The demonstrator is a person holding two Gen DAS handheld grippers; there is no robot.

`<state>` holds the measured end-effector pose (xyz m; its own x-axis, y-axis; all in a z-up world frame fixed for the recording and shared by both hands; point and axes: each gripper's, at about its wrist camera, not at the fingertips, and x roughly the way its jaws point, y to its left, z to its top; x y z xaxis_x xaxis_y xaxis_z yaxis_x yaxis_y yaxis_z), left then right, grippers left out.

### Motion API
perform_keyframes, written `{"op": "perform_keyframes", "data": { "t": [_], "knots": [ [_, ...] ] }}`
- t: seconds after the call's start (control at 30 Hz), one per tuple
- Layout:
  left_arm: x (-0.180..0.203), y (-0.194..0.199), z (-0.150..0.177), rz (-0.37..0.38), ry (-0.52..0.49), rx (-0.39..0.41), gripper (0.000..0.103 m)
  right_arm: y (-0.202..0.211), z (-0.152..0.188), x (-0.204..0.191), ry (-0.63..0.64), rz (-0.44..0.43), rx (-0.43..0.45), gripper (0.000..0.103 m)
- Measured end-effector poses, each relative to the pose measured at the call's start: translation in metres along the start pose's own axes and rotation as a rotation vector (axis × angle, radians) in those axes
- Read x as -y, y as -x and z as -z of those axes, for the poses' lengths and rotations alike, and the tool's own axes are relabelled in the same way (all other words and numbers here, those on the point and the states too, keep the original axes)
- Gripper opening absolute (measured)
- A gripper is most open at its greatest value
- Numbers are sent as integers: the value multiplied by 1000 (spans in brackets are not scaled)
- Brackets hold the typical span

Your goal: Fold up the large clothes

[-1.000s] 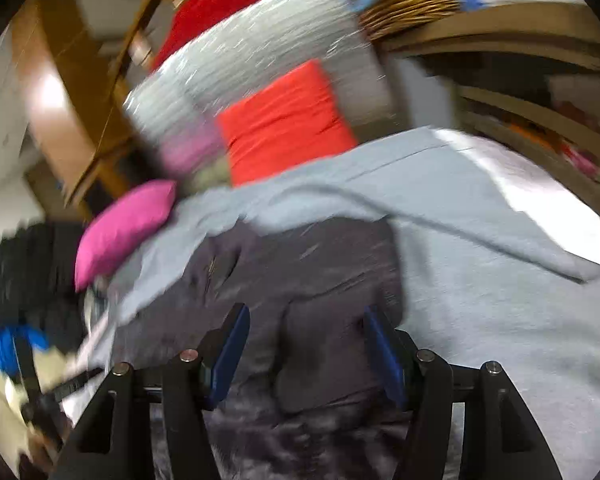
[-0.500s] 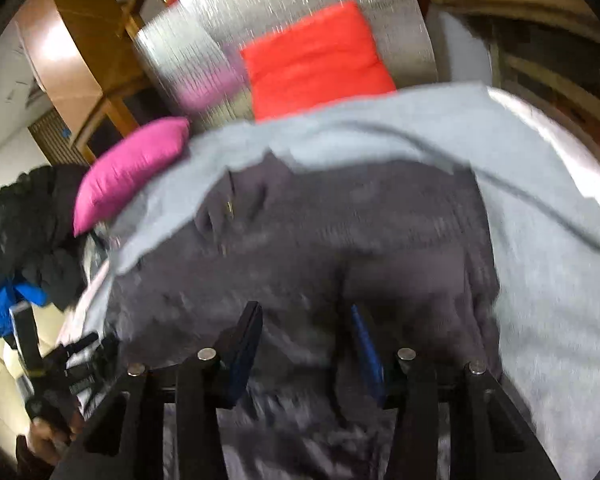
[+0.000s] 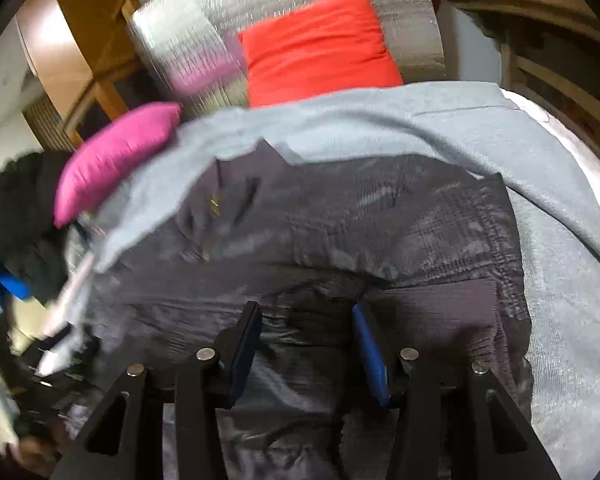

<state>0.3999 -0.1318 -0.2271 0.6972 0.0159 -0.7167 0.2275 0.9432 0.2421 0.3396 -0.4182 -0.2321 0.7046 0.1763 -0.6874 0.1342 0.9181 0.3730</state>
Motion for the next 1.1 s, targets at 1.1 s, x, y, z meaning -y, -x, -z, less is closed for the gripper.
{"op": "perform_keyframes", "data": {
  "t": [1.1],
  "knots": [
    [-9, 20, 13, 13, 15, 4, 76, 24, 26, 4, -62, -101, -122, 58]
  ]
}}
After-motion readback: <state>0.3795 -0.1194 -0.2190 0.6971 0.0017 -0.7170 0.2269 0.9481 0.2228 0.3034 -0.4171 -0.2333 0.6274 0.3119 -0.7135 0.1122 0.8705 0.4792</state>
